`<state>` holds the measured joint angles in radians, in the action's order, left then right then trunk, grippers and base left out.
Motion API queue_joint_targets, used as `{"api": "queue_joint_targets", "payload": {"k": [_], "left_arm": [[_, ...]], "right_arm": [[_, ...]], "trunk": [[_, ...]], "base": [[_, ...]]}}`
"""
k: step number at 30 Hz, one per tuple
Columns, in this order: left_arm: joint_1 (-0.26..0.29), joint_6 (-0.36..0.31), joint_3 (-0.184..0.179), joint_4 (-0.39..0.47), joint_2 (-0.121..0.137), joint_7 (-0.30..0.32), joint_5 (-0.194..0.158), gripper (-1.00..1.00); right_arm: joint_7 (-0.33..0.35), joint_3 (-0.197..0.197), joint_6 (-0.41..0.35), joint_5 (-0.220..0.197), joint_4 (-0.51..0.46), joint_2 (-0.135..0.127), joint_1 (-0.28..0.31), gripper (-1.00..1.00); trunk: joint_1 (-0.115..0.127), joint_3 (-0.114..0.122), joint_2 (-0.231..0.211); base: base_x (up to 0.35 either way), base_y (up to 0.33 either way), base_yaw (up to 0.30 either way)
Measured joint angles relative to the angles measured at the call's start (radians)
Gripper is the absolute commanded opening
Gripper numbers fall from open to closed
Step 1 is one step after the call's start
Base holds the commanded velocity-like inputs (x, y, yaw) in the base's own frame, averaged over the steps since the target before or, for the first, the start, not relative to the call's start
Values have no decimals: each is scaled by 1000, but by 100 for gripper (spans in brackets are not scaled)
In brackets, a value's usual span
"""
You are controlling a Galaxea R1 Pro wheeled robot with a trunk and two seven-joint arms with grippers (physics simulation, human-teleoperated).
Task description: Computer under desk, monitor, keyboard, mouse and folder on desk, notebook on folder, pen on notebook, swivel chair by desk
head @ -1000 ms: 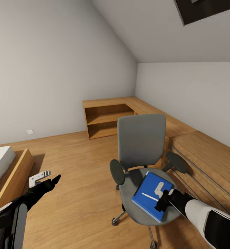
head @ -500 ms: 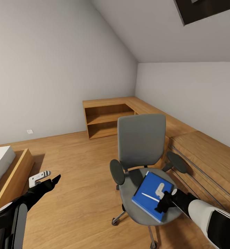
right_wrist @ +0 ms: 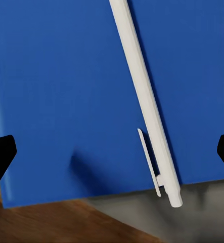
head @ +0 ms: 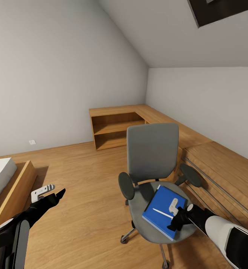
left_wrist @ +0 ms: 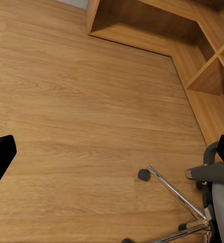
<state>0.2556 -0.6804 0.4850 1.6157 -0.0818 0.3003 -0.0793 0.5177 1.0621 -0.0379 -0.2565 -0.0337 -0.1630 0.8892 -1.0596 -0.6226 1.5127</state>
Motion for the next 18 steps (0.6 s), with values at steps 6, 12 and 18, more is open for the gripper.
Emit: {"api": "queue_joint_targets", "payload": {"k": [6,12,18], "left_arm": [[0,1,0,0,0,0,0,100],[0,0,0,0,0,-1,0,100],[0,0,0,-1,0,-1,0,100]], "right_arm": [[0,-1,2,0,0,0,0,100],[0,-1,5,0,0,-2,0,100],[0,-2,29,-1,0,-3,0,100]], "trunk": [[0,0,0],[-11,-9,21],[-12,-9,21]], "base": [[0,0,0],[0,0,0],[0,0,0]]}}
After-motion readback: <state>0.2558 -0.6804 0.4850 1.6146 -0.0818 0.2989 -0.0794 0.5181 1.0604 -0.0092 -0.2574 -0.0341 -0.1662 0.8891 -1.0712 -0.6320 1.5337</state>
